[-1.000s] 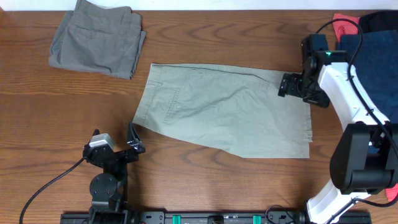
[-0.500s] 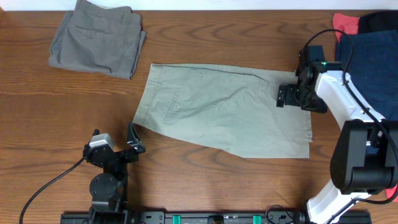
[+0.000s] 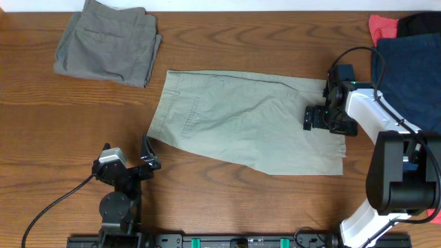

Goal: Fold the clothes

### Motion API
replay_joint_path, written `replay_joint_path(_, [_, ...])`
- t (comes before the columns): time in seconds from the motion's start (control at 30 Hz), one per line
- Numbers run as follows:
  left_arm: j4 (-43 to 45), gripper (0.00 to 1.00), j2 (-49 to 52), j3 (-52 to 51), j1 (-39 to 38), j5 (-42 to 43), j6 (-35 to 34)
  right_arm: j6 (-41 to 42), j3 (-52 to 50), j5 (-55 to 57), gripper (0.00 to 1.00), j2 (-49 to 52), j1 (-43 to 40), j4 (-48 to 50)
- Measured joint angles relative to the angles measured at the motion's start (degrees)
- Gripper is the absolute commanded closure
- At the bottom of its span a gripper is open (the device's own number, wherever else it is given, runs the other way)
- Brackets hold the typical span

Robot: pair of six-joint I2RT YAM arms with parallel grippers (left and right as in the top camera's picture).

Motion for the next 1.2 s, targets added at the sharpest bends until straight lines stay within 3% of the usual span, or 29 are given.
replay_joint_path(0.63, [0.0,0.02,0.0,0.0,0.0,0.0,0.0,-0.6,-5.2,-1.8,0.01,-1.7,-3.6,4.1])
replay_joint_path(0.67, [0.0,0.02,0.0,0.0,0.0,0.0,0.0,-0.7,-5.5,-1.9,0.08,-1.9,-3.6,4.5])
replay_joint_path(0.7, [0.0,0.02,0.0,0.0,0.0,0.0,0.0,-1.0,-5.7,-1.9,0.23,-2.1,-3.6,4.7])
replay_joint_path(0.77, [0.0,0.02,0.0,0.0,0.0,0.0,0.0,-1.5,-6.0,-2.0,0.43,-2.3,-3.6,5.6])
replay_joint_path(0.93, [0.0,0.02,0.0,0.0,0.0,0.0,0.0,-1.4,-6.1,-2.2,0.67,-2.3,-3.6,6.0])
replay_joint_path(1.07, [0.0,0.02,0.0,0.0,0.0,0.0,0.0,-2.0,-6.1,-2.8,0.98,-2.3,-3.6,7.4])
replay_joint_path(1.2, [0.0,0.02,0.0,0.0,0.0,0.0,0.0,-1.5,-6.4,-3.5,0.99,-2.3,-3.6,9.7])
